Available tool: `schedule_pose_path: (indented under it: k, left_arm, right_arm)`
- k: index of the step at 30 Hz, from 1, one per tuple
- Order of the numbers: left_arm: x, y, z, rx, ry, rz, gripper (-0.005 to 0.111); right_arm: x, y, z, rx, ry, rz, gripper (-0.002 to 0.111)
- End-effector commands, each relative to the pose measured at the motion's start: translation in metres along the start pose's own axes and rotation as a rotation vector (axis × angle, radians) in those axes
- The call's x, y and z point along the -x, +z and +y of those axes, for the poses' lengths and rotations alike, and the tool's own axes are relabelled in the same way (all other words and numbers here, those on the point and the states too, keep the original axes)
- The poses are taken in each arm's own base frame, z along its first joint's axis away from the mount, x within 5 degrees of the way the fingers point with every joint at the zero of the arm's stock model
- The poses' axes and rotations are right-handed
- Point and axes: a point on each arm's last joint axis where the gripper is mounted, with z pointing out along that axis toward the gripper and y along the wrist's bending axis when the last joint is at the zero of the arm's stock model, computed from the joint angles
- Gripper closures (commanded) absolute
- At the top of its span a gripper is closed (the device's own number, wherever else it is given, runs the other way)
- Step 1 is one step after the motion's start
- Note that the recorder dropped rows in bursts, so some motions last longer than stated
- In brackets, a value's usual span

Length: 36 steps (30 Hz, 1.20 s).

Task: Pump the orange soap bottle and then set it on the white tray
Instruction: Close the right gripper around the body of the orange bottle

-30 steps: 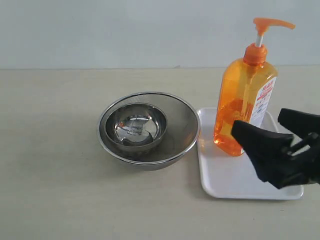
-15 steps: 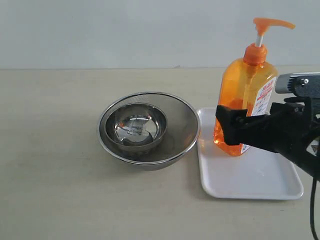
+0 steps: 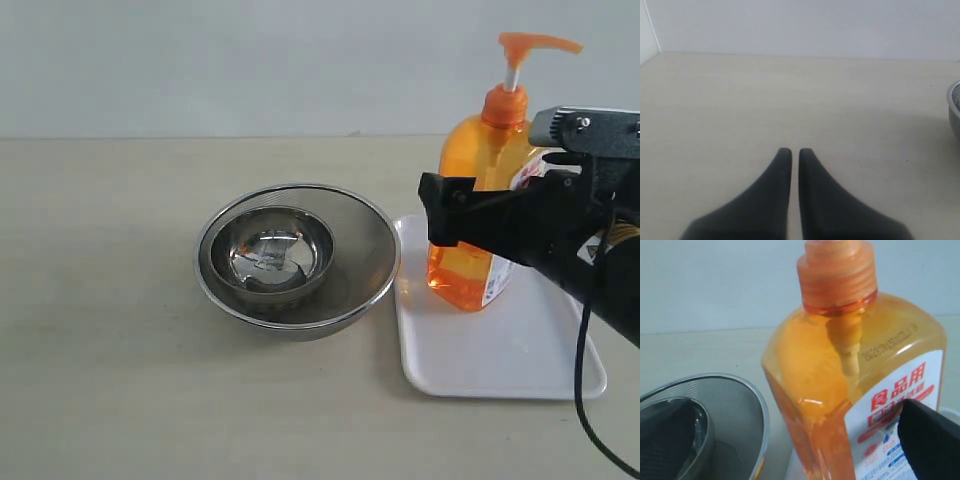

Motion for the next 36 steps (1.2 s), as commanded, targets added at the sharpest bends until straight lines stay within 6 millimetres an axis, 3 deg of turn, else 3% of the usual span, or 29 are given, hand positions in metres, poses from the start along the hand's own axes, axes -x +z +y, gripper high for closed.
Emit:
schedule_pose_path:
  k: [1,10,19,21,22,24,25,27,29,33,36]
  left_arm:
    - [-0.001,0.000,0.000,0.001,0.000,-0.001,0.102]
    - [-0.001,0.000,0.000,0.001,0.000,-0.001,0.102]
    - [-0.001,0.000,0.000,0.001,0.000,-0.001,0.102]
    - [-0.001,0.000,0.000,0.001,0.000,-0.001,0.102]
    - [-0.001,0.000,0.000,0.001,0.000,-0.001,0.102]
    - [-0.001,0.000,0.000,0.001,0.000,-0.001,0.102]
    - [-0.001,0.000,0.000,0.001,0.000,-0.001,0.102]
    - [-0.001,0.000,0.000,0.001,0.000,-0.001,0.102]
    - [-0.001,0.000,0.000,0.001,0.000,-0.001,0.102]
    - [-0.001,0.000,0.000,0.001,0.000,-0.001,0.102]
    - [-0.001,0.000,0.000,0.001,0.000,-0.001,0.102]
  right_arm:
    - [0.001,0.003,-0.001,-0.020,-0.026,-0.012,0.004]
    - [-0.012,0.012,-0.008,-0.078,-0.067,0.007,0.004]
    - [-0.007,0.013,-0.008,-0.099,-0.042,-0.030,0.007]
    - [-0.006,0.013,-0.008,-0.098,-0.042,-0.031,0.024]
    - [-0.008,0.013,-0.008,-0.094,-0.044,-0.018,0.043]
    - [-0.009,0.014,-0.008,-0.092,-0.048,0.002,0.067]
    - [-0.010,0.013,-0.008,-0.093,-0.047,0.007,0.070]
    - [-0.010,0.013,-0.008,-0.094,-0.045,0.012,0.066]
    - [-0.011,0.013,-0.008,-0.093,-0.045,0.022,0.040]
    - [-0.011,0.013,-0.008,-0.095,-0.043,0.017,0.003]
    - [-0.005,0.016,-0.007,-0.093,-0.017,-0.020,0.003]
